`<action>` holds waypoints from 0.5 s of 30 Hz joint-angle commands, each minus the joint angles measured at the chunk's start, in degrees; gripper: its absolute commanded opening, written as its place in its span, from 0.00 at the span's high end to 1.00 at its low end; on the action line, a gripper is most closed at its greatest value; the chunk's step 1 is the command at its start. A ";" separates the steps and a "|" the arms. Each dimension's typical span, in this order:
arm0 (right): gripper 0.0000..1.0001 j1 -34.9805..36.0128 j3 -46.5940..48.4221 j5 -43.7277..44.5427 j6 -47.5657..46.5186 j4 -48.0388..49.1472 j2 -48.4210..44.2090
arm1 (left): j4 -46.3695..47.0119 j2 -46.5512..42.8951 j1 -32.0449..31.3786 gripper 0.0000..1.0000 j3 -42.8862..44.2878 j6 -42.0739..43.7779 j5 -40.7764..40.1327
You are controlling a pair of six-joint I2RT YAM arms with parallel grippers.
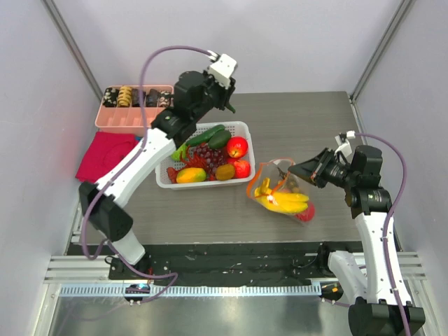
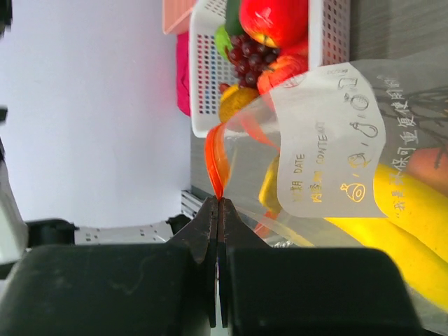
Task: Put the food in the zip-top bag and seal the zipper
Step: Pick up the fake vegetable from the bin.
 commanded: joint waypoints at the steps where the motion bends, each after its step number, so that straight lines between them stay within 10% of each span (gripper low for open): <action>1: 0.99 0.12 0.92 -1.31 10.37 14.17 -0.13 | 0.00 -11.79 -0.50 1.00 -6.29 -17.12 -1.79; 15: 0.99 0.11 -6.80 -0.44 15.56 20.60 0.05 | -7.03 -17.10 -16.58 1.00 -13.34 -33.94 -14.71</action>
